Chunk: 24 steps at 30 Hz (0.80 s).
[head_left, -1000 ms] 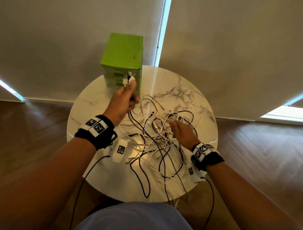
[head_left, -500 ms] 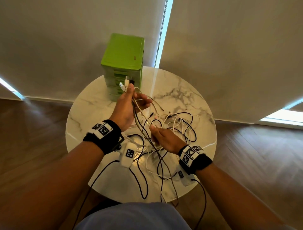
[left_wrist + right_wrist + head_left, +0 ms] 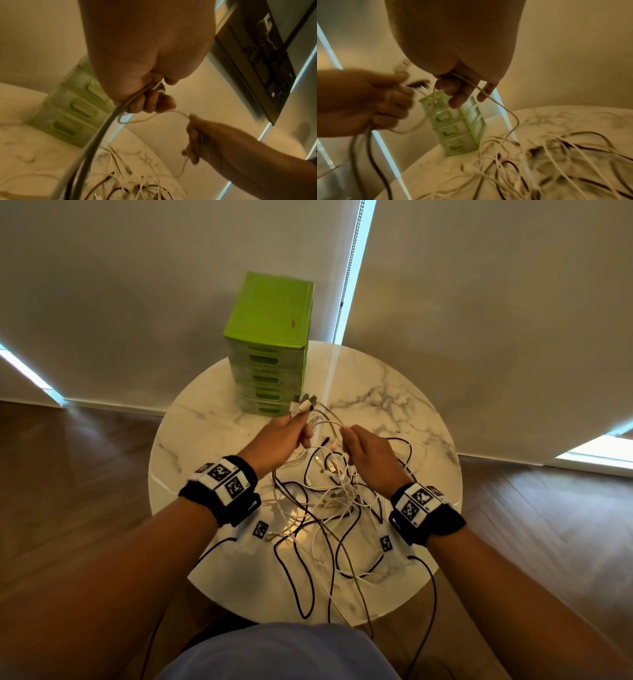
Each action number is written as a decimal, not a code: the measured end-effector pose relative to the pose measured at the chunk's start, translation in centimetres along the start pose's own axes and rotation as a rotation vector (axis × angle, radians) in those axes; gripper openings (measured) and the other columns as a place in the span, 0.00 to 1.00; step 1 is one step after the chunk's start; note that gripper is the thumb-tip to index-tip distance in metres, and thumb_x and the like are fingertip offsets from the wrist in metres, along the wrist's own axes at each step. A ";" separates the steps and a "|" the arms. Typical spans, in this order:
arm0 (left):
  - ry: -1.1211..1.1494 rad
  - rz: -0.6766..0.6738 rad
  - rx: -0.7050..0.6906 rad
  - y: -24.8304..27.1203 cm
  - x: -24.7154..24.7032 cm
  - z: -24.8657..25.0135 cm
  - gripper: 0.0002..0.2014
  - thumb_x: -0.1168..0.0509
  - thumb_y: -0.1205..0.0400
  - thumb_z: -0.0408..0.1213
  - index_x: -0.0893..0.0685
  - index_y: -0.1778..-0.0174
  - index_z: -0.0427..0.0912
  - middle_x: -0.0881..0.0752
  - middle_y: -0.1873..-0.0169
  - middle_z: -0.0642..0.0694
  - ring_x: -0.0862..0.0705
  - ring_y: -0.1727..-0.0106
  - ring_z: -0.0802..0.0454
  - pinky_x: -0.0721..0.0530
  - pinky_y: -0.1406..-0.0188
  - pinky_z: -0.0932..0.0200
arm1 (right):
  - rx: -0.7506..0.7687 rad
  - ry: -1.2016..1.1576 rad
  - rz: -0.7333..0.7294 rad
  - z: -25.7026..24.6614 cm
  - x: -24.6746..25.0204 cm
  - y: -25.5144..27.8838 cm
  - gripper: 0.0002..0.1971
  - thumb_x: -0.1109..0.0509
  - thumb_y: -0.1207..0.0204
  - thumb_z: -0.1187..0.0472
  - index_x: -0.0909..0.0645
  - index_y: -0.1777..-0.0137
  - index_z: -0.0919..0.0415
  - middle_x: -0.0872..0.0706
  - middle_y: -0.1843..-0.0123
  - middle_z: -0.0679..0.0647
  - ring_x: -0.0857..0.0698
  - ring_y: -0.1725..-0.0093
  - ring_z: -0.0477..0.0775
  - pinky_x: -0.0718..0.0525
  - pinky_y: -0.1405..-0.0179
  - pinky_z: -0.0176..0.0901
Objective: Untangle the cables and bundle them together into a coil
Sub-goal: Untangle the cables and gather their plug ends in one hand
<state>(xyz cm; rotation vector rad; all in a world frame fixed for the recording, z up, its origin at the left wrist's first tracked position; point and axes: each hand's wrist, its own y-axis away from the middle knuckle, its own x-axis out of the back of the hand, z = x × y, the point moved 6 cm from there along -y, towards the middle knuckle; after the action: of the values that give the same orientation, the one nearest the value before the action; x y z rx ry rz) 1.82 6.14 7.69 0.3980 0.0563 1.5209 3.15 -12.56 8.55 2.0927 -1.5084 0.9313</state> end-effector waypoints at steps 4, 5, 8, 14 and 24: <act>0.147 0.023 0.002 0.3 -1.1 0.6 0.28 0.47 0.10 0.59 0.11 0.66 0.49 0.16 0.65 0.44 0.26 0.67 0.54 0.31 0.68 0.56 | 0.107 -0.106 -0.129 -4.3 -1.0 0.6 0.18 0.48 0.08 0.49 0.19 0.50 0.54 0.19 0.67 0.44 0.20 0.68 0.40 0.25 0.63 0.40; 0.228 0.037 -0.015 0.3 -1.2 1.1 0.26 0.46 0.09 0.55 0.10 0.65 0.50 0.15 0.62 0.43 0.26 0.66 0.54 0.33 0.69 0.58 | 0.109 -0.143 -0.164 -4.6 -1.3 0.8 0.19 0.48 0.08 0.48 0.19 0.50 0.55 0.18 0.67 0.46 0.20 0.68 0.41 0.22 0.63 0.43; 0.467 0.069 -0.042 0.1 -0.9 2.6 0.19 0.47 0.07 0.43 0.18 0.60 0.45 0.10 0.64 0.49 0.16 0.62 0.53 0.34 0.71 0.60 | 0.091 -0.207 -0.286 -3.9 -2.6 1.5 0.24 0.50 0.08 0.46 0.20 0.56 0.57 0.15 0.66 0.58 0.16 0.66 0.55 0.18 0.58 0.51; 0.715 0.180 -0.107 -0.6 2.1 3.7 0.15 0.49 0.07 0.41 0.28 0.60 0.45 0.22 0.74 0.54 0.16 0.72 0.52 0.35 0.78 0.63 | -0.044 -0.142 -0.374 2.9 -3.9 3.4 0.25 0.49 0.10 0.42 0.21 0.60 0.58 0.17 0.67 0.50 0.18 0.68 0.46 0.19 0.60 0.44; 0.260 0.137 -0.231 0.5 1.3 4.1 0.13 0.48 0.07 0.48 0.24 0.52 0.49 0.26 0.69 0.57 0.28 0.66 0.57 0.27 0.61 0.60 | -0.122 0.144 -0.123 7.0 0.5 1.2 0.22 0.48 0.10 0.43 0.22 0.62 0.47 0.17 0.67 0.43 0.18 0.66 0.47 0.22 0.57 0.49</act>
<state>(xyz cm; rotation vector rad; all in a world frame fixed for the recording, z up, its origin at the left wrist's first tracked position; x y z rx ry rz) 2.54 6.53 11.91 0.0183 0.0575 1.6864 4.08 -17.87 3.96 1.9633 -1.3153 0.9008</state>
